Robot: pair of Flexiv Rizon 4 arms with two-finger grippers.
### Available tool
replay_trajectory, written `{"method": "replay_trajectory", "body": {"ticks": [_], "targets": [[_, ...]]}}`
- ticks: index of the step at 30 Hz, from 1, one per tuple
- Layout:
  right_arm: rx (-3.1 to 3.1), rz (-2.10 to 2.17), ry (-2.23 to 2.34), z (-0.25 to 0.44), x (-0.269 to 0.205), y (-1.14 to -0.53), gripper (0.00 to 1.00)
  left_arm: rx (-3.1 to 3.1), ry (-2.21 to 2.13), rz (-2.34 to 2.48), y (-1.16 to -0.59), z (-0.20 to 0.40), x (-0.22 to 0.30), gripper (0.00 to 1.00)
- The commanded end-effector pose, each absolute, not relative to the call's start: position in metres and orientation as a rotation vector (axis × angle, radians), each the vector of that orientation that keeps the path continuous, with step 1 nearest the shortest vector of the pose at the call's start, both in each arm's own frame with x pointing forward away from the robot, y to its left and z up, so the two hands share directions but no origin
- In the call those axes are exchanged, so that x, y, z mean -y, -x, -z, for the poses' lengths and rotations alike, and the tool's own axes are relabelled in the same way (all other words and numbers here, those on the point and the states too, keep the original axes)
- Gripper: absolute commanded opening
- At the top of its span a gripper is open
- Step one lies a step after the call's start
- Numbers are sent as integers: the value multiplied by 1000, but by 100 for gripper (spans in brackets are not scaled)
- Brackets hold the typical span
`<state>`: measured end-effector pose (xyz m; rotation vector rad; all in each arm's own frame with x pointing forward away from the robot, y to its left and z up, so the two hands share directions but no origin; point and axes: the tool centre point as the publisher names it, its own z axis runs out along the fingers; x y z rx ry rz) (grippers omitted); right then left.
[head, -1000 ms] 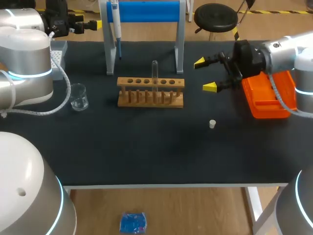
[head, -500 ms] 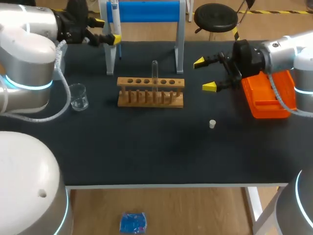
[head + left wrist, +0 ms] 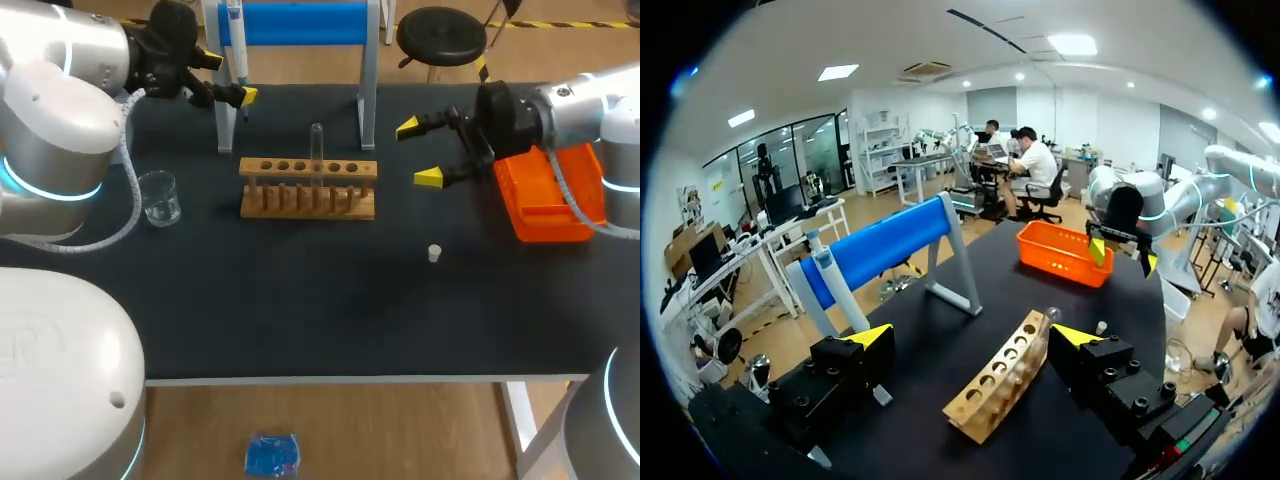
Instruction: Invert the test tube, pick up the pipette, mount the tip to pipette, aspirate from beaker and dispense into the tube, eject the tip, return the pipette, and cap with the stopper.
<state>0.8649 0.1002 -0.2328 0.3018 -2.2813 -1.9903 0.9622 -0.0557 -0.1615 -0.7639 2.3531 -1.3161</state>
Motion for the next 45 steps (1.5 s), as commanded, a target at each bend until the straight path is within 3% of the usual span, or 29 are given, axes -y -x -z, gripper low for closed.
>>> {"method": "replay_trajectory", "body": {"ticks": [1,24,45], "targets": [[2280,1990,-304,233,-100,-866,100,-2357,764,1316,-963,161,55,100],[2280,1990,-304,233,-100,-866,100,-2109,396,1504,-907,229,104,100],[2280,1990,-304,233,-100,-866,100,-2108,366,1562,-903,242,92,100]]}}
